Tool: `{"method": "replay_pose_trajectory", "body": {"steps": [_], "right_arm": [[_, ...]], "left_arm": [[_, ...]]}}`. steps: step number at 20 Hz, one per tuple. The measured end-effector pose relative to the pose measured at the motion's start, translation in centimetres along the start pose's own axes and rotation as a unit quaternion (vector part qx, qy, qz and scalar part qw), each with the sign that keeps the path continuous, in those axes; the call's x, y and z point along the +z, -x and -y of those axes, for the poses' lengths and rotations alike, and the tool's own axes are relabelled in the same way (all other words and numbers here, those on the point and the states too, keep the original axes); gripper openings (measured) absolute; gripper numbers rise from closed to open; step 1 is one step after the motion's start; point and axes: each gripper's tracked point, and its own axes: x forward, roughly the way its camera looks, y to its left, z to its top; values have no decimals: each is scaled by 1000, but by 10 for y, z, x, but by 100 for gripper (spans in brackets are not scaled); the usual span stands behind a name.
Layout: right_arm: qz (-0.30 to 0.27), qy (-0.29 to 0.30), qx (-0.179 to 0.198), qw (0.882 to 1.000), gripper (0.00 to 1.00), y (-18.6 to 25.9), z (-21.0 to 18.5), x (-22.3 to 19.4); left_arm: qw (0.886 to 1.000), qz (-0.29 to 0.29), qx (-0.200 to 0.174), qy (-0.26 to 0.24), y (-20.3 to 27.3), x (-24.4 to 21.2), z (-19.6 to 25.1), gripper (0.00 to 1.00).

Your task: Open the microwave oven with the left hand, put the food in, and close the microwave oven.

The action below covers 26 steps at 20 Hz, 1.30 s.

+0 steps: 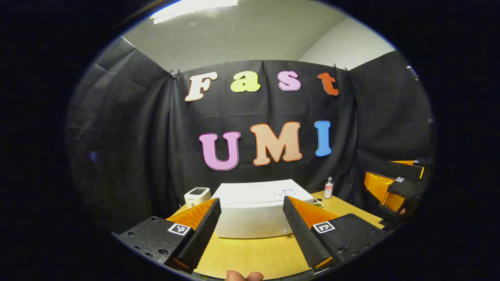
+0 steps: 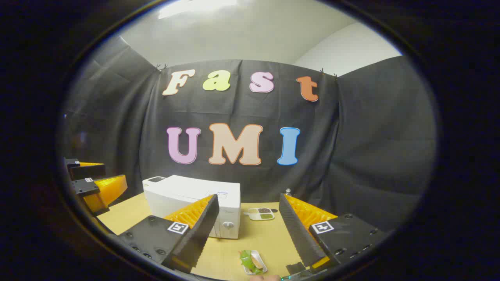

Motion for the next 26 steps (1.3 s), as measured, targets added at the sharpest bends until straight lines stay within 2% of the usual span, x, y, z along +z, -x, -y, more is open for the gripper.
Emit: {"method": "replay_pose_trajectory", "body": {"steps": [11,26], "right_arm": [[-5,18,4,1000,97,-10,4,-6],[-13,10,15,1000,98,-14,1,-5]], "left_arm": [[1000,3,15,-8,1,3,1,98],[1000,-11,28,-6,-1,-8,-2,98]]}}
